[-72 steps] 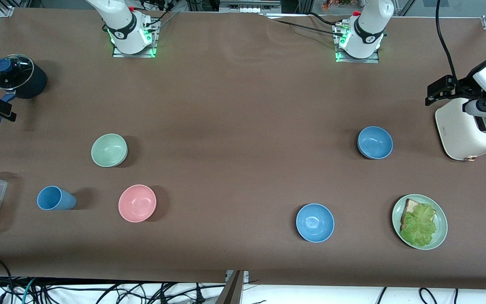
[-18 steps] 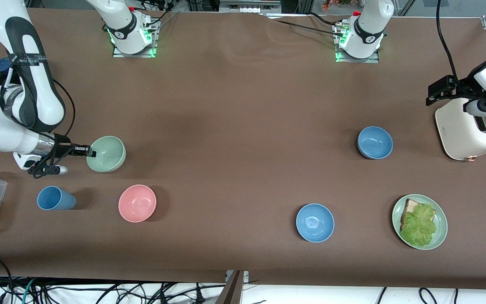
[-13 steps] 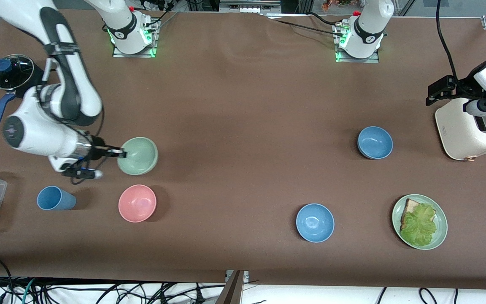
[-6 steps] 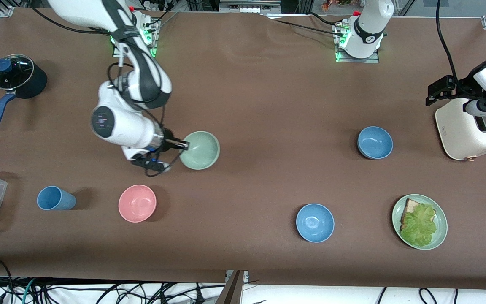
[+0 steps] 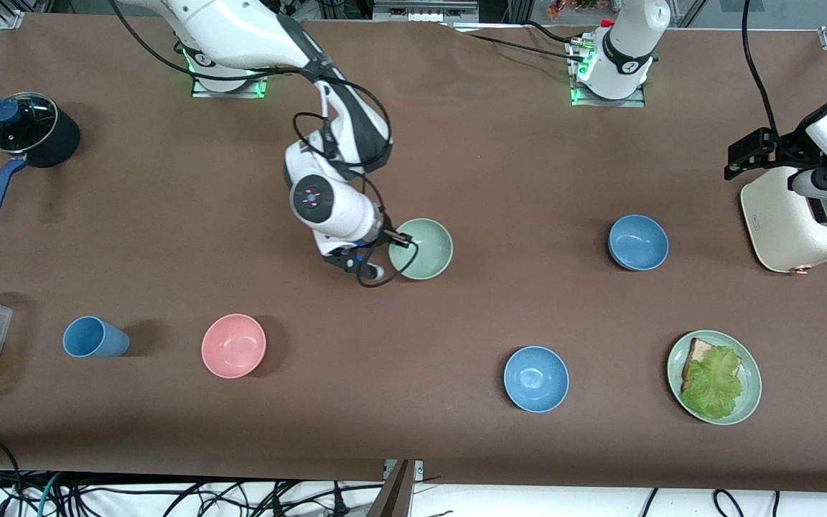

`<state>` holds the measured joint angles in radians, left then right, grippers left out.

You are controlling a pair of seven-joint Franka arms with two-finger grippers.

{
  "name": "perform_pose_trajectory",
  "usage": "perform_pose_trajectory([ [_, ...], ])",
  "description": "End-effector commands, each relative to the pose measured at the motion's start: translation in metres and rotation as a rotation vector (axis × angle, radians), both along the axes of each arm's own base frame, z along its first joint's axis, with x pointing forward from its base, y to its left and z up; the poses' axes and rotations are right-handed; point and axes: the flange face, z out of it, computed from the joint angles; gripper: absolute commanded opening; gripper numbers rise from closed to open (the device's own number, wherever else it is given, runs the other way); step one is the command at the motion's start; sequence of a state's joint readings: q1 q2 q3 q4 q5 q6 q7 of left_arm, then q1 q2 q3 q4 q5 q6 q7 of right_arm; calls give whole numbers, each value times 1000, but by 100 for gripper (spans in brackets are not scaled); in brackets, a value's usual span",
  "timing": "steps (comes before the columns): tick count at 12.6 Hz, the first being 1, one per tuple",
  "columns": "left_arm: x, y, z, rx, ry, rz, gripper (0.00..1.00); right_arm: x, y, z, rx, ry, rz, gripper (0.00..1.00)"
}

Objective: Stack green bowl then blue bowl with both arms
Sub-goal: 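Carry the green bowl to the table middle, lower and release it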

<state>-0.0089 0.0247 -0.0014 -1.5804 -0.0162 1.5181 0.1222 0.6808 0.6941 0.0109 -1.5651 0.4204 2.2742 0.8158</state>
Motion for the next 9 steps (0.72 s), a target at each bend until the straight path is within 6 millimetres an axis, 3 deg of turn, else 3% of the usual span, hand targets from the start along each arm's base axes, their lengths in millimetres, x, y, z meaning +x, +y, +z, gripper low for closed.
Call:
perform_pose_trajectory([
  [1, 2, 0, 5, 23, 5, 8, 100, -4, 17, -8, 7, 0, -15, 0],
  [4, 2, -1, 5, 23, 5, 6, 100, -20, 30, -33, -15, 20, 12, 0],
  [7, 2, -1, 5, 23, 5, 6, 100, -25, 37, -43, -13, 6, 15, 0],
  [8, 2, -1, 5, 23, 5, 6, 100, -26, 37, -44, -13, 7, 18, 10],
  [9, 2, -1, 5, 23, 3, 6, 100, -25, 38, -41, -10, 3, 19, 37],
])
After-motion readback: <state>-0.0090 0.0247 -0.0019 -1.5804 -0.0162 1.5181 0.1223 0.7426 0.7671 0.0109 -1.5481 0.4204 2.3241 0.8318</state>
